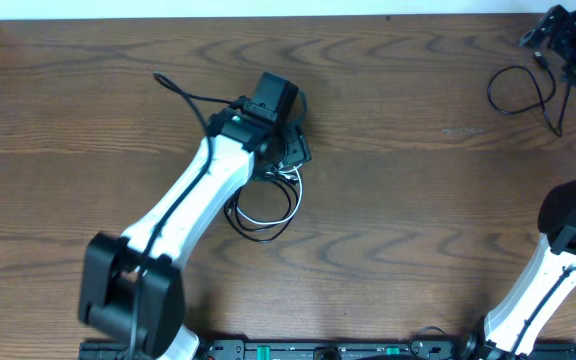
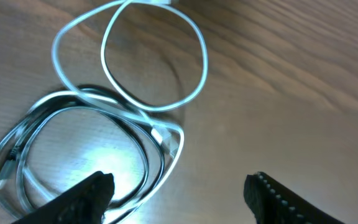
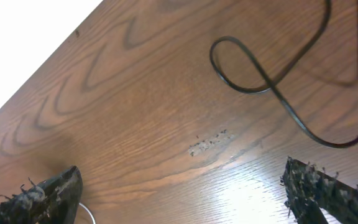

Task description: Untangle cables

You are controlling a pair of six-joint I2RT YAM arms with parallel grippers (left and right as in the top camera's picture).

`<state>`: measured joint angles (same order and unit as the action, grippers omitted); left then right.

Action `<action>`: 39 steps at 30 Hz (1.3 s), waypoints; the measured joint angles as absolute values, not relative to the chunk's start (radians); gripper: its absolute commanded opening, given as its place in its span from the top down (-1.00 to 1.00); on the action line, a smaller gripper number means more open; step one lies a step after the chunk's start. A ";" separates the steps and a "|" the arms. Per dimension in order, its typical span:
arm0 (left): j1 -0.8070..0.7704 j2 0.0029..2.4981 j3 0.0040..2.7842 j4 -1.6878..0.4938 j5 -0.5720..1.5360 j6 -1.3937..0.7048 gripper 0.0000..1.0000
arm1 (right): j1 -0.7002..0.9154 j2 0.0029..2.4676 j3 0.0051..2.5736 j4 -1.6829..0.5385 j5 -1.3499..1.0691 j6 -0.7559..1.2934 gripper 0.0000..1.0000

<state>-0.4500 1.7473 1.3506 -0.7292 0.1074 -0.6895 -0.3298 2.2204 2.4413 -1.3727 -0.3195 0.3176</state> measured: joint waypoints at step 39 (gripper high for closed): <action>-0.450 1.211 1.444 -0.306 0.189 -0.520 0.85 | -0.061 2.220 2.441 -1.616 -0.663 -0.120 -0.99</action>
